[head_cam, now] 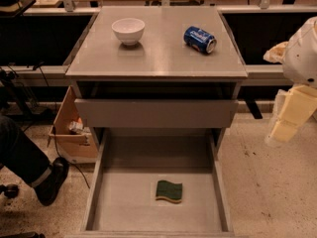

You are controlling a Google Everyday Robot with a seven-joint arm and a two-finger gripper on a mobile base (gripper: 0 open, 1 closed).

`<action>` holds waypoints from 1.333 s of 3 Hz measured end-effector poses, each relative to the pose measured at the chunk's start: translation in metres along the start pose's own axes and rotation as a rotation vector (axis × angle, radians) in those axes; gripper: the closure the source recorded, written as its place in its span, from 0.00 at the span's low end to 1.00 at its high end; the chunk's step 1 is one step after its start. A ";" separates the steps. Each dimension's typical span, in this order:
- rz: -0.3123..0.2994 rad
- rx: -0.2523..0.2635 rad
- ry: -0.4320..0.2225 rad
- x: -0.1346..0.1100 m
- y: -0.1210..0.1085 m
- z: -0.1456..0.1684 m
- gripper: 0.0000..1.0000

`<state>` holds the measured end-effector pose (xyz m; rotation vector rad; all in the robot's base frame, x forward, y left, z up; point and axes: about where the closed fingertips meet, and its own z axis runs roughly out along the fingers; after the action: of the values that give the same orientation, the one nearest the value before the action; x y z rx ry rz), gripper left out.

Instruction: Pick sponge from middle drawer and place on counter

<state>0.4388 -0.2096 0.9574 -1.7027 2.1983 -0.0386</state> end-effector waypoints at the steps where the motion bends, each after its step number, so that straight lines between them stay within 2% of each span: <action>1: -0.023 -0.084 -0.094 -0.014 0.021 0.076 0.00; 2: -0.047 -0.134 -0.153 -0.027 0.037 0.138 0.00; 3: -0.078 -0.152 -0.180 -0.040 0.053 0.201 0.00; 4: -0.073 -0.153 -0.189 -0.040 0.056 0.204 0.00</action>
Offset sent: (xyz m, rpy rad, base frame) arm 0.0202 0.0931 -0.2011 0.2304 0.1070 0.1699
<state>0.4556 -0.1170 0.7633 -1.7873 2.0455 0.2671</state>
